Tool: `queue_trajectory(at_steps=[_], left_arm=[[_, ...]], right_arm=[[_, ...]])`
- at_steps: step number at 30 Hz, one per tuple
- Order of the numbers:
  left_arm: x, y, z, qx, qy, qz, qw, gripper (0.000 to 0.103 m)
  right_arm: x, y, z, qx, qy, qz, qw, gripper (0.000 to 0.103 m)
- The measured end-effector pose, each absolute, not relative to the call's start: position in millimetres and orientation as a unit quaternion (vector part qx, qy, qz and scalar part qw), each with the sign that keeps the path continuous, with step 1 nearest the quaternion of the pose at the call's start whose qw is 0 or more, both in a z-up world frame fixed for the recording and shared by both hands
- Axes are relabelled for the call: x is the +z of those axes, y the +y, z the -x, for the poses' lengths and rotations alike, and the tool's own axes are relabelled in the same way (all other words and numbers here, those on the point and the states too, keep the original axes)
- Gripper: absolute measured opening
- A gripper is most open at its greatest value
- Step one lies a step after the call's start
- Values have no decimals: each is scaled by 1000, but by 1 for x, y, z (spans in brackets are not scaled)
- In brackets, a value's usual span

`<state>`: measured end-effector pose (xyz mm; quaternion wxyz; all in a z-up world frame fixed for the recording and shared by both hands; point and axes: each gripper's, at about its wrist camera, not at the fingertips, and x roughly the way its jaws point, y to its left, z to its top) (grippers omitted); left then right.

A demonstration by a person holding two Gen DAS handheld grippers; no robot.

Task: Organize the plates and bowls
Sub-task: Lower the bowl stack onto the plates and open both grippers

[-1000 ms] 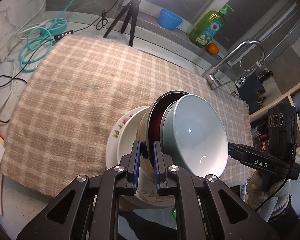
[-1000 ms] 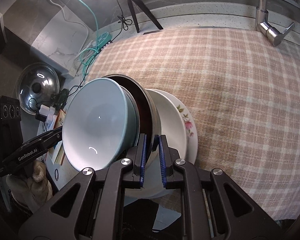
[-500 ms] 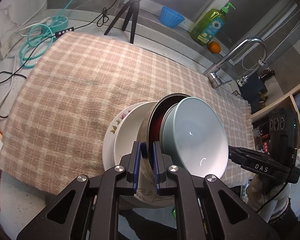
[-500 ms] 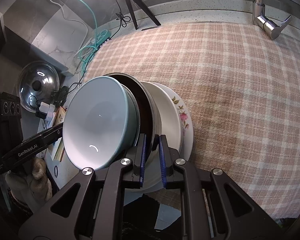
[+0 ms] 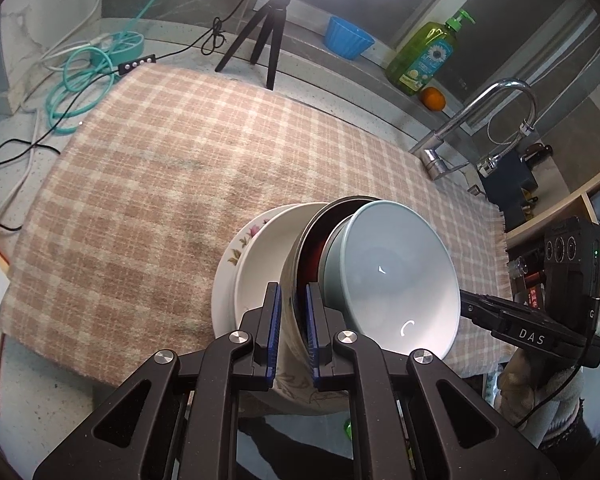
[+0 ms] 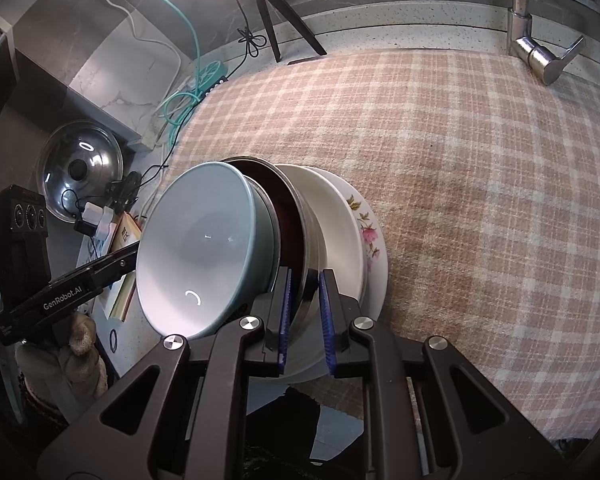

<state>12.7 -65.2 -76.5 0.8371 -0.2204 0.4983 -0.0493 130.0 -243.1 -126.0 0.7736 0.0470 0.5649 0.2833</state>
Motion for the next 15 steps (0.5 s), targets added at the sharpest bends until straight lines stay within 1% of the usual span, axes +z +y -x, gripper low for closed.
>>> queue_trajectory(at_steps=[8, 11, 15], left_arm=[[-74, -67, -6, -44, 495, 219, 840, 9], [-69, -66, -2, -42, 489, 219, 843, 12], [-61, -65, 5, -35, 480, 212, 851, 12]], right_arm=[[-118, -247, -125, 283, 552, -39, 784, 15], [-114, -252, -122, 282, 548, -41, 787, 15], [-109, -259, -117, 279, 541, -43, 792, 15]])
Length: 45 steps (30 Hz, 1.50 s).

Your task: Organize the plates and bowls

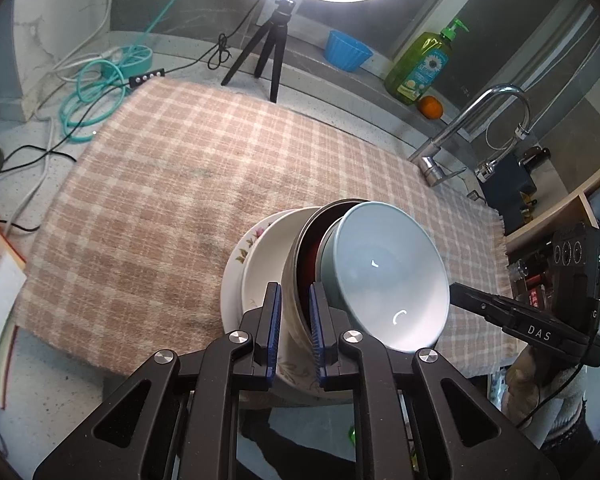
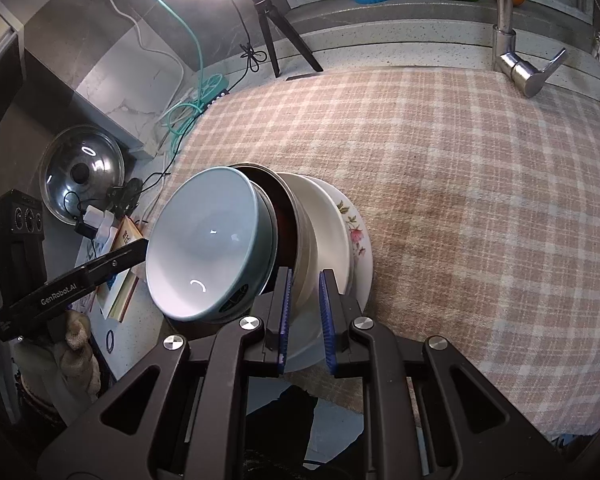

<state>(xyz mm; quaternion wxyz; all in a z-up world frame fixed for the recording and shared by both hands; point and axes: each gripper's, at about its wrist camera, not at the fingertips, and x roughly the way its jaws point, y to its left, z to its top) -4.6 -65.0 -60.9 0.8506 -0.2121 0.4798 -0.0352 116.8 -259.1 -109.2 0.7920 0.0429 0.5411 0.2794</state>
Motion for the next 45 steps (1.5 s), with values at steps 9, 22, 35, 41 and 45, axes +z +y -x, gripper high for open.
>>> queue_trajectory(at_steps=[9, 22, 35, 41, 45], left_arm=[[-42, -75, 23, -14, 459, 176, 871, 49], [-14, -100, 46, 7, 415, 123, 902, 68], [0, -118, 58, 17, 389, 99, 916, 73], [1, -119, 60, 16, 386, 102, 917, 73], [1, -118, 60, 16, 387, 104, 916, 73]], right_arm=[[-91, -277, -99, 271, 506, -23, 819, 47], [-53, -287, -65, 276, 427, 35, 861, 90], [-38, -298, -50, 273, 393, 12, 878, 98], [-36, -296, -49, 274, 390, 21, 879, 98], [-36, -292, -47, 278, 392, 27, 877, 98]])
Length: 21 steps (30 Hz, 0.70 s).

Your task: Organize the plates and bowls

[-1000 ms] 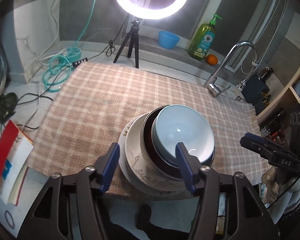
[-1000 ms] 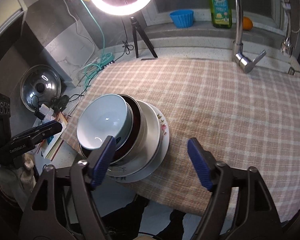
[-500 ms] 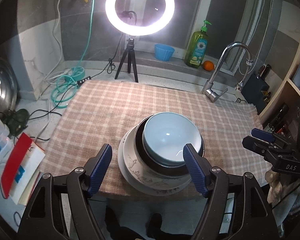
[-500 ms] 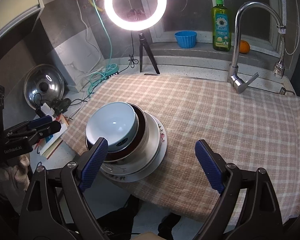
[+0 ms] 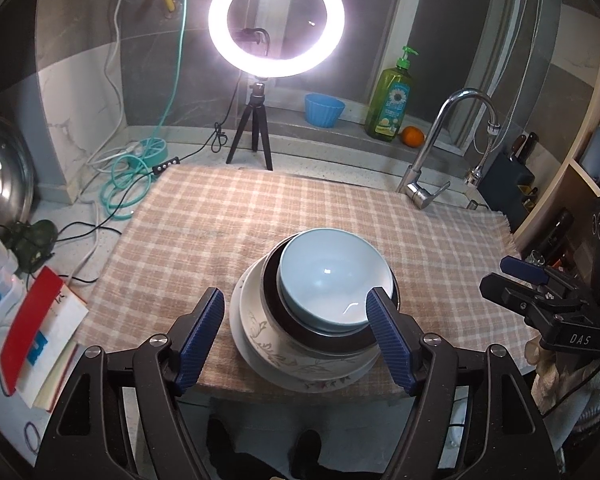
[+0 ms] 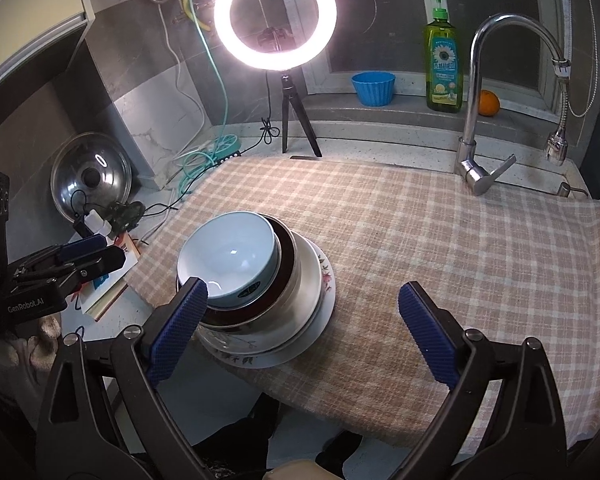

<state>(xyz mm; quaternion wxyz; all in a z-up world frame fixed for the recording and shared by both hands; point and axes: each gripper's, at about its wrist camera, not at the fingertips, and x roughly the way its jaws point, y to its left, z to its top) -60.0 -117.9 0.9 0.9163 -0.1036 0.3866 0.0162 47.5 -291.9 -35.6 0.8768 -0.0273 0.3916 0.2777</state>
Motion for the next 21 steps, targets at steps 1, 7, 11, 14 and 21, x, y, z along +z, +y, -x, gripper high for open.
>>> queue_trajectory(at_steps=[1, 7, 11, 14, 21], left_arm=[[1, -118, 60, 17, 386, 103, 916, 73], [1, -117, 60, 16, 386, 102, 917, 73], [0, -116, 59, 18, 387, 103, 916, 73], [0, -115, 59, 18, 388, 103, 916, 73], [0, -114, 59, 18, 388, 104, 916, 73]], right_arm=[[-35, -291, -47, 278, 391, 30, 877, 98], [-35, -286, -47, 281, 390, 37, 876, 98], [-36, -286, -46, 280, 390, 36, 877, 98], [-36, -286, -48, 282, 390, 35, 876, 98], [-37, -282, -47, 282, 391, 35, 875, 98]])
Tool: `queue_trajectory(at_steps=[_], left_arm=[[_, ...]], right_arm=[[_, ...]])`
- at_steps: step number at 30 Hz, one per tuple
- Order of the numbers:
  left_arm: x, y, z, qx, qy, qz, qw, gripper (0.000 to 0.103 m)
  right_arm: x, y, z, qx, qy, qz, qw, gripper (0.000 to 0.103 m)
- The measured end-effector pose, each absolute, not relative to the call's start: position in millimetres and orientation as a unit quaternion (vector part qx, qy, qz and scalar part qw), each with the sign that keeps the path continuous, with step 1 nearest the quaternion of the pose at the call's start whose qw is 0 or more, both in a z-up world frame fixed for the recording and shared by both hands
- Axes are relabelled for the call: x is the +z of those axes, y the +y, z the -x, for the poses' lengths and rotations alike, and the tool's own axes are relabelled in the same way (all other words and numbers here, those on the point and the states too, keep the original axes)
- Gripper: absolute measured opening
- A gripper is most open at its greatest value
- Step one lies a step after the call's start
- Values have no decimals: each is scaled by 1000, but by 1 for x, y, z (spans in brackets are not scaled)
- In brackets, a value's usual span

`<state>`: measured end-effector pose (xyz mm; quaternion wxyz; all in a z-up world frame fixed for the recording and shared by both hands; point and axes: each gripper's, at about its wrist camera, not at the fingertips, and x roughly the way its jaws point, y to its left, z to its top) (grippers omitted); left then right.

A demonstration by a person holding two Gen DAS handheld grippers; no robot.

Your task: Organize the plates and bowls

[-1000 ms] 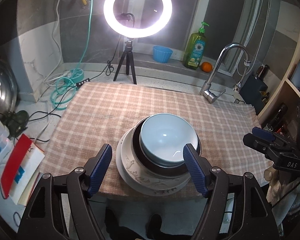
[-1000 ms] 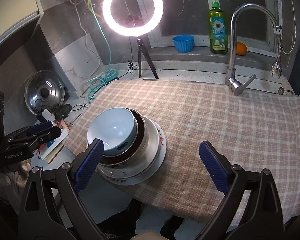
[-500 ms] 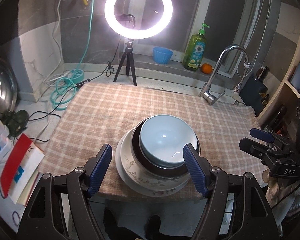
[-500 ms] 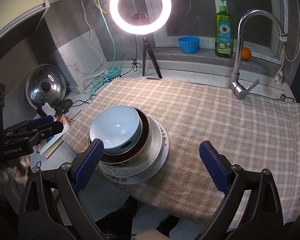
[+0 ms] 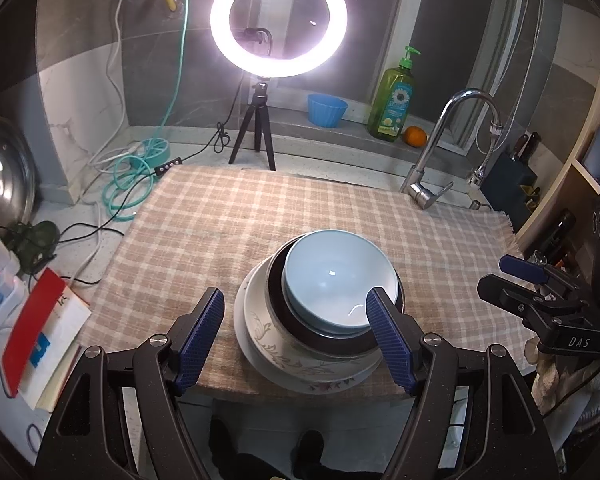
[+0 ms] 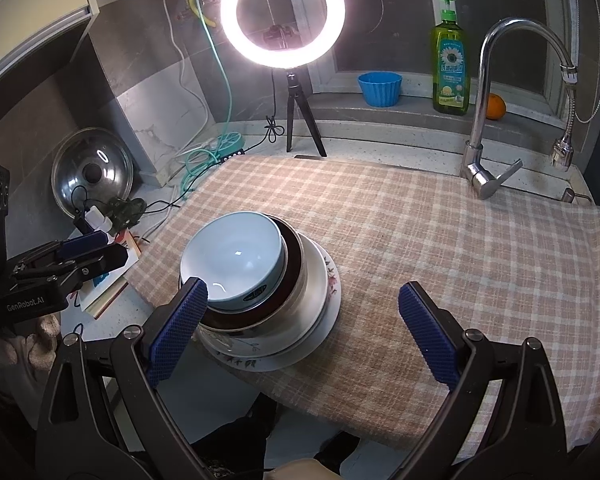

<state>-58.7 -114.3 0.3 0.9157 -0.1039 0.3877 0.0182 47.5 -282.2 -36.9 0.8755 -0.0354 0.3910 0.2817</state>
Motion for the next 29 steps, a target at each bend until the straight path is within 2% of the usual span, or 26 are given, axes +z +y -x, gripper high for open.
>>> queue_trajectory(at_steps=[29], left_arm=[[1, -116, 54, 36, 383, 91, 919, 74]], right_arm=[[-42, -279, -46, 276, 395, 32, 876, 98]])
